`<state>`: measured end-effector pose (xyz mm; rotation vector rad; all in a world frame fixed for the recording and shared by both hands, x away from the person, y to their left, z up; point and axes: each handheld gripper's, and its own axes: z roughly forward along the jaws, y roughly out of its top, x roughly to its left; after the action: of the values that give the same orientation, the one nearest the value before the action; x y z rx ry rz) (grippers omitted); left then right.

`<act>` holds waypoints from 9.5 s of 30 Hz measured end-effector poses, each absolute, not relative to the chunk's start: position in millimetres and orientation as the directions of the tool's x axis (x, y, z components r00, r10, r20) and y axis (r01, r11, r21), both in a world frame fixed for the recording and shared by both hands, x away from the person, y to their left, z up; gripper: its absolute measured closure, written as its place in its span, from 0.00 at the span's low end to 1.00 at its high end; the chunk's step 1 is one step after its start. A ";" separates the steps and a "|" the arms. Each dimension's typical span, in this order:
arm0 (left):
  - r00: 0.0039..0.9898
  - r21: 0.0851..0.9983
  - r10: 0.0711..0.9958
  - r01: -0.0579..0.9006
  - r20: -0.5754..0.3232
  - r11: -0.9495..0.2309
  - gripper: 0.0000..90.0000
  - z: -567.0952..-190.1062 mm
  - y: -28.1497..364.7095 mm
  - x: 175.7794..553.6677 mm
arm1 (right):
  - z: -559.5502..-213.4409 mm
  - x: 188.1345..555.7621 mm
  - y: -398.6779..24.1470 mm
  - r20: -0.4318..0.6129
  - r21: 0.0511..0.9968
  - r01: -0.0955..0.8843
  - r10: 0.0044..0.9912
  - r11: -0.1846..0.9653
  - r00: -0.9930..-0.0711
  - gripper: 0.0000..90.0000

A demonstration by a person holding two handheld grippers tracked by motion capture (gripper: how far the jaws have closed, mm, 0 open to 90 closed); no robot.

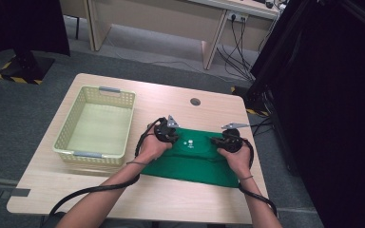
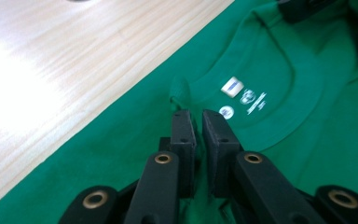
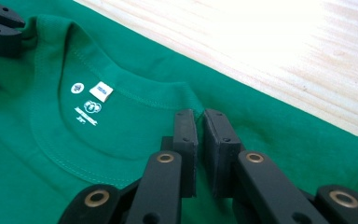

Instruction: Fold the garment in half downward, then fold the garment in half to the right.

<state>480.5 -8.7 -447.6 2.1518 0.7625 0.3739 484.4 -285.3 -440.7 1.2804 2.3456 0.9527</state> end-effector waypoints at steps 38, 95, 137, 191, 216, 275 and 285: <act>0.827 0.800 0.562 0.334 0.005 -0.499 0.91 -452.3 9.4 411.3 | -437.9 413.2 -305.2 0.096 0.713 0.594 0.788 0.372 -0.608 0.92; 0.865 0.770 0.500 0.352 -0.049 -0.533 0.80 -464.5 23.8 372.2 | -447.8 368.1 -318.3 0.141 0.677 0.621 0.758 0.396 -0.637 0.79; 0.789 0.740 0.613 0.425 -0.021 -0.522 0.66 -471.7 27.4 395.2 | -457.5 388.0 -321.3 0.069 0.619 0.679 0.834 0.394 -0.547 0.71; 0.737 0.747 0.676 0.447 0.003 -0.492 0.50 -472.8 16.8 420.2 | -458.6 406.7 -326.5 0.020 0.621 0.705 0.892 0.344 -0.453 0.55; 0.681 0.793 0.732 0.438 0.015 -0.423 0.35 -459.7 40.3 397.2 | -445.1 396.5 -338.6 0.098 0.697 0.680 0.910 0.227 -0.403 0.41; 0.529 0.774 0.847 0.516 0.049 -0.367 0.49 -462.2 38.5 451.2 | -438.4 408.6 -347.8 0.104 0.695 0.692 0.926 0.192 -0.362 0.38; 0.513 0.746 0.857 0.555 0.043 -0.369 0.52 -472.0 34.4 462.2 | -441.7 411.1 -350.8 0.113 0.688 0.702 0.928 0.184 -0.354 0.38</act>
<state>462.2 34.4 -472.0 2.0711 1.1483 0.5672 411.1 -350.8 -441.7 1.5446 2.1352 0.9574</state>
